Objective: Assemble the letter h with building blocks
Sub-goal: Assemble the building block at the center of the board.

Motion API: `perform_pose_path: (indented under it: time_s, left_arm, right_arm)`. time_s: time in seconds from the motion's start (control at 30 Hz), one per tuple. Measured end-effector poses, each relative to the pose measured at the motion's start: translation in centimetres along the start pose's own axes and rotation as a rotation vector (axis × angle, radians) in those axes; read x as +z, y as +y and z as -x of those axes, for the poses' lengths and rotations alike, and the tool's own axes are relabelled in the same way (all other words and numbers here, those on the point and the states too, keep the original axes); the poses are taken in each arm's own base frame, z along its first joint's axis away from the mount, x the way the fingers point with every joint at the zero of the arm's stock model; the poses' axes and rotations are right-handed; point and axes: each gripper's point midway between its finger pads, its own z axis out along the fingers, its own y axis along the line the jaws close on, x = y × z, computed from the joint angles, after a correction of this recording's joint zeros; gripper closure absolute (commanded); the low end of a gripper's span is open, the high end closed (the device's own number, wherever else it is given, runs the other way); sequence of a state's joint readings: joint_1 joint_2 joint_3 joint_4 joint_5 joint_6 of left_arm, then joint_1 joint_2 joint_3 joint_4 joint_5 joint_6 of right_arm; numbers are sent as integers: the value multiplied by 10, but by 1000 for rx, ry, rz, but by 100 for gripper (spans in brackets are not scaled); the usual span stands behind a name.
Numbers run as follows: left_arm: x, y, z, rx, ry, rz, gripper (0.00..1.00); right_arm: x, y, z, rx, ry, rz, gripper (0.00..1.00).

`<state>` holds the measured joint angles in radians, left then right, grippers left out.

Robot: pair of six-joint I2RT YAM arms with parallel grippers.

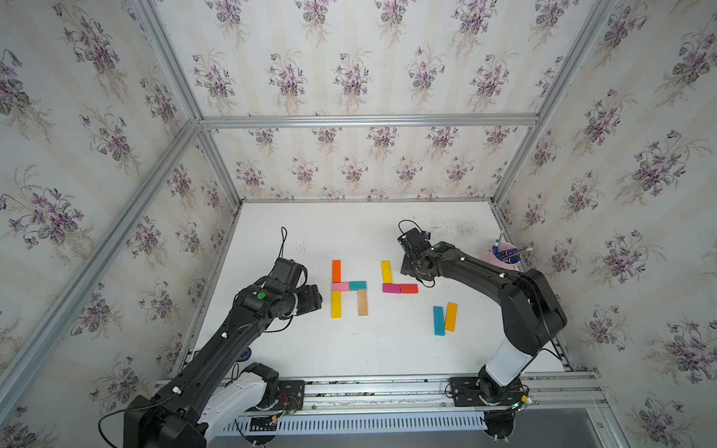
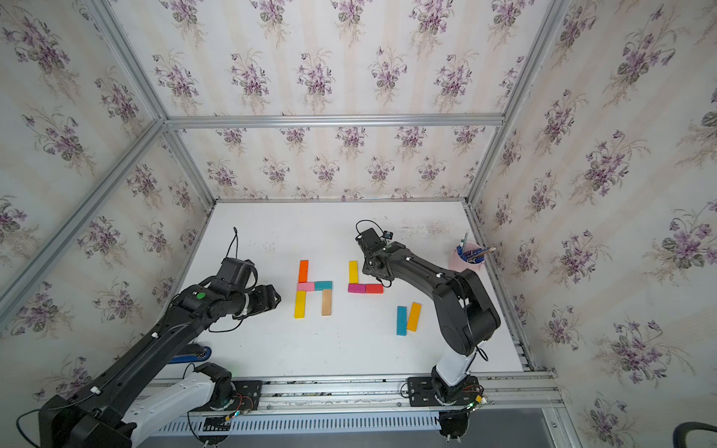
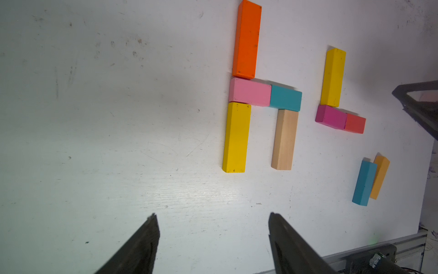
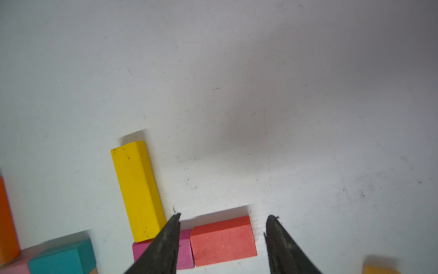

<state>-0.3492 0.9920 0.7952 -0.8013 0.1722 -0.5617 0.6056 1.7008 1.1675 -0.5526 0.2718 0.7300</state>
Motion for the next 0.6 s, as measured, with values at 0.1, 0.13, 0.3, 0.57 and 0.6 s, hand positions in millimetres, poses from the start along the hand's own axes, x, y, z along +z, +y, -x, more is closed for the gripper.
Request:
perform_pose_path:
  time_s: [0.1,0.13,0.3,0.57,0.6]
  left_arm:
    - [0,0,0,0,0,-3,25]
    - [0,-1,0,0,1,-3,25]
    - [-1,-1,0,-5,0,-8,25]
    - [-2,-2,0,-12,-3,-14,25]
    - [-2,-2,0,-13,-3,-14,26]
  right_arm:
    - [-12,8,-21,-64,11,28,45]
    - [-13,10,-31,-91,25,35,46]
    - [-7,12,-85,-190,140,54,47]
    - [8,15,-107,-221,214,50,54]
    - [10,16,-107,-224,217,46,55]
